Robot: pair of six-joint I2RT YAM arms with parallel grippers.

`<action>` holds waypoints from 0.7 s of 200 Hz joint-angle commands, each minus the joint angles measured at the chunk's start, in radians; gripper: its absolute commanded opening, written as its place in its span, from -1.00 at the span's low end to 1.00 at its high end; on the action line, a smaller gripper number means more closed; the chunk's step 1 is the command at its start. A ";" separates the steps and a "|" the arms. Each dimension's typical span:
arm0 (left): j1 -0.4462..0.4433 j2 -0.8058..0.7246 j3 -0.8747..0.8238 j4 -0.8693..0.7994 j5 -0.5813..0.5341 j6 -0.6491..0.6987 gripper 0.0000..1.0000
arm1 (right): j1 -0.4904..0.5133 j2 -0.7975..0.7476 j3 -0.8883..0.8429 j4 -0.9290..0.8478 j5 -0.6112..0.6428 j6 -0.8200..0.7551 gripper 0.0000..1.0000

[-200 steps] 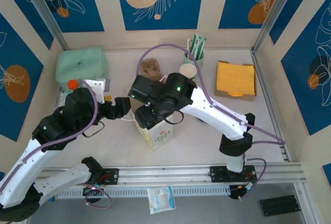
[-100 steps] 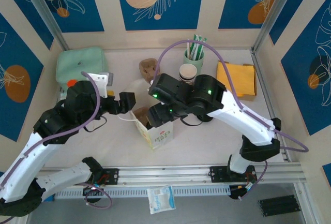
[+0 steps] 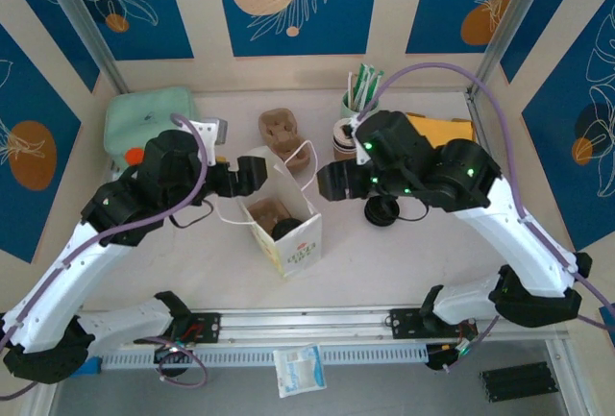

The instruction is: Pack the takeout coffee

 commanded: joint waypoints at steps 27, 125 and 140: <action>-0.006 0.074 0.076 0.037 -0.006 0.029 0.99 | -0.256 -0.046 -0.081 0.138 -0.070 -0.052 0.52; 0.006 0.327 0.295 -0.008 -0.086 0.189 0.99 | -0.709 0.310 -0.009 0.304 -0.410 -0.100 0.41; 0.014 0.356 0.323 -0.012 -0.088 0.206 0.99 | -0.753 0.390 0.032 0.320 -0.437 -0.094 0.31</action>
